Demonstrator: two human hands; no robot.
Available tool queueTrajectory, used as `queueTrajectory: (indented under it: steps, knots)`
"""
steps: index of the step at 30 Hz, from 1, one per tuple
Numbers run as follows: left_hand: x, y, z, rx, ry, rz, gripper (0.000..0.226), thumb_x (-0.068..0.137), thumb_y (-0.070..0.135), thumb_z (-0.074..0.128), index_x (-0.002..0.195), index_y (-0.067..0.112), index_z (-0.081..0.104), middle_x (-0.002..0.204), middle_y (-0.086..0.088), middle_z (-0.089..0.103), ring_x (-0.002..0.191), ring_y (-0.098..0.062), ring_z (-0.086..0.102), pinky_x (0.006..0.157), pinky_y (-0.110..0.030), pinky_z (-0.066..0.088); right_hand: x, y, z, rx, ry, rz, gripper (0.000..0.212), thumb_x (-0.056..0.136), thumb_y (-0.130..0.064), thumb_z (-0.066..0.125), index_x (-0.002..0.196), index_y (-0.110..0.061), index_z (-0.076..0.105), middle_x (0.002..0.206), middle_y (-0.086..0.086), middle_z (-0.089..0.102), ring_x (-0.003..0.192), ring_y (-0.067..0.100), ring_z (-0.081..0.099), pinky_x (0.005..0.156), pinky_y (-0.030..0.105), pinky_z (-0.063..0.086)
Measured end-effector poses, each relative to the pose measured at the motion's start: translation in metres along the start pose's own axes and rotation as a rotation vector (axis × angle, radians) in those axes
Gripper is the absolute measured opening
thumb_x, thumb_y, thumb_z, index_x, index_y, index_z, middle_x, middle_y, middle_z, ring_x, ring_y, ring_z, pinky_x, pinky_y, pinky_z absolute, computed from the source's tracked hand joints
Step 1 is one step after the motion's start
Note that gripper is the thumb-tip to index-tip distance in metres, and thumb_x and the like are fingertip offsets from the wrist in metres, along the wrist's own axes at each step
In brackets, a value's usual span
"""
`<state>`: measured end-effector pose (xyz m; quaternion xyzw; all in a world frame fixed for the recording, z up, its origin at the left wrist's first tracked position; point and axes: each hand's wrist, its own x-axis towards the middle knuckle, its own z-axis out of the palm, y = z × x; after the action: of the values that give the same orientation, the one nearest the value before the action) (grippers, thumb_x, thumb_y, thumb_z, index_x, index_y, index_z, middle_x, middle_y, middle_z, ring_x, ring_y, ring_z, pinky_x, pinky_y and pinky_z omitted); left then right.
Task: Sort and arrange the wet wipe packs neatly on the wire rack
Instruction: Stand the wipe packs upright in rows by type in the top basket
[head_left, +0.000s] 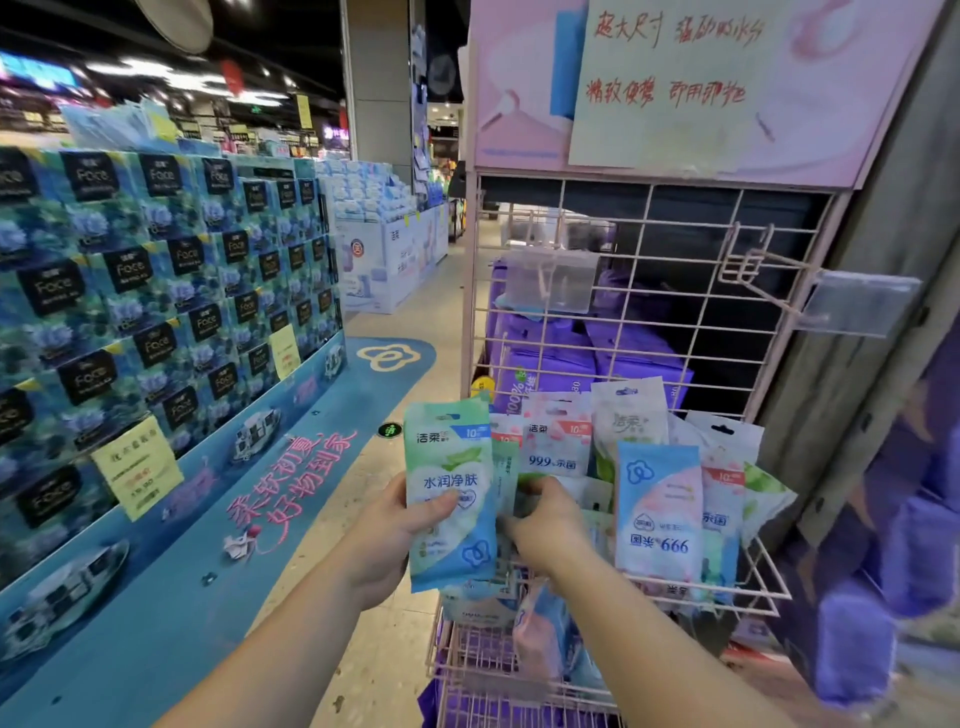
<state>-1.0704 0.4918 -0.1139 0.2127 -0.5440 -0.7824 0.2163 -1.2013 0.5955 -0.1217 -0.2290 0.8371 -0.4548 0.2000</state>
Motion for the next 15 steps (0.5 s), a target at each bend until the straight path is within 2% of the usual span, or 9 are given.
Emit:
queueTrajectory:
  steps: [3,5,7,9,12,15]
  knots:
    - [0.005,-0.001,0.003,0.018,-0.018,-0.012,0.036,0.074,0.014,0.070,0.109,0.018,0.059,0.102,-0.007,0.076,0.085,-0.025,0.072,0.069,-0.036,0.060,0.002,0.001,-0.002,0.103,-0.046,-0.045,0.038,0.083,-0.016,0.068,0.118,-0.021,0.053,0.099,-0.003,0.068,0.094,0.022,0.067,0.087,0.043,0.056]
    - [0.009,0.000,0.007,0.066,-0.020,-0.022,0.029,0.081,0.009,0.068,0.105,0.022,0.060,0.099,-0.004,0.076,0.085,-0.024,0.072,0.071,-0.036,0.060,0.007,0.001,-0.005,0.206,-0.073,-0.077,0.037,0.086,-0.008,0.062,0.120,-0.018,0.053,0.101,0.004,0.070,0.093,0.024,0.069,0.086,0.046,0.056]
    - [0.014,0.001,0.011,0.117,-0.017,-0.030,0.028,0.082,0.008,0.067,0.106,0.020,0.060,0.098,-0.003,0.077,0.085,-0.023,0.072,0.074,-0.037,0.060,0.014,0.000,-0.011,0.301,-0.090,-0.064,0.036,0.087,-0.010,0.060,0.122,-0.017,0.052,0.105,0.009,0.070,0.095,0.028,0.069,0.087,0.047,0.056]
    - [0.016,0.000,0.012,0.133,-0.006,-0.040,0.031,0.081,0.010,0.068,0.111,0.014,0.059,0.100,-0.007,0.076,0.084,-0.024,0.072,0.073,-0.037,0.060,0.020,-0.001,-0.016,0.284,-0.051,-0.060,0.034,0.090,-0.022,0.059,0.123,-0.019,0.052,0.106,0.006,0.068,0.097,0.024,0.067,0.090,0.042,0.055]
    - [0.017,-0.006,0.008,0.098,0.002,-0.048,0.043,0.073,0.017,0.070,0.113,0.010,0.059,0.106,-0.013,0.074,0.086,-0.028,0.073,0.069,-0.037,0.061,0.024,-0.005,-0.018,0.187,0.046,-0.087,0.028,0.090,-0.033,0.060,0.114,-0.019,0.059,0.101,0.002,0.067,0.093,0.021,0.064,0.087,0.037,0.053]
    - [0.017,-0.012,0.001,0.017,0.024,-0.035,0.055,0.064,0.022,0.076,0.115,0.011,0.059,0.108,-0.012,0.073,0.087,-0.027,0.073,0.066,-0.036,0.060,0.023,-0.007,-0.014,0.107,0.058,-0.107,0.015,0.088,-0.033,0.063,0.082,-0.022,0.055,0.081,-0.003,0.061,0.080,0.020,0.058,0.074,0.033,0.049]
